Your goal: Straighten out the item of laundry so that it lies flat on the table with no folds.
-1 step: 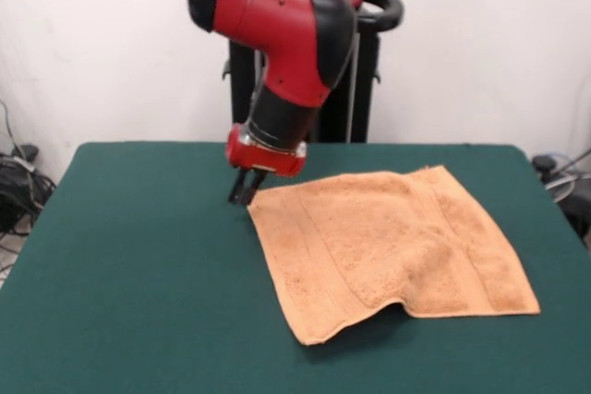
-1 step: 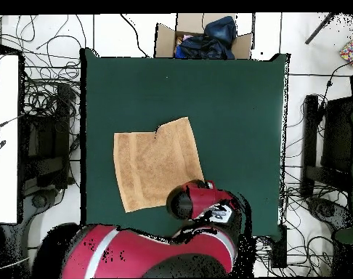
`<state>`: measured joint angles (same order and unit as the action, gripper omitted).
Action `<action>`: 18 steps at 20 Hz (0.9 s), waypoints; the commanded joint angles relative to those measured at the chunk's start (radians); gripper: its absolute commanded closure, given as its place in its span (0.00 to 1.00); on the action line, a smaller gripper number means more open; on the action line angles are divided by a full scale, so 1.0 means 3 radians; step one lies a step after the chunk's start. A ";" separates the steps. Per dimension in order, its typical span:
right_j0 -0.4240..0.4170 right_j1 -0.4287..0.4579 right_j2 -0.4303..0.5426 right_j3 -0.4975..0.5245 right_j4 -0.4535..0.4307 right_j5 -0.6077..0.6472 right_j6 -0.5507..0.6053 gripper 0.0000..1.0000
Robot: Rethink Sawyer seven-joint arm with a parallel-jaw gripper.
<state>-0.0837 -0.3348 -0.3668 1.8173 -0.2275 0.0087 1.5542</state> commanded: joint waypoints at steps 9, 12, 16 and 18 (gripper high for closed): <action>-0.0644 -0.0854 0.1050 0.0218 0.0120 0.1150 0.0114 1.00; -0.0725 -0.1001 0.1195 0.0323 0.0160 0.1322 0.0109 1.00; -0.0871 -0.0972 0.1437 0.0423 0.0174 0.1274 0.0158 1.00; -0.0892 -0.0866 0.1498 0.0454 0.0163 0.1116 0.0265 1.00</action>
<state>-0.3242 -0.6088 -0.1372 1.8758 -0.2263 0.3337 1.5542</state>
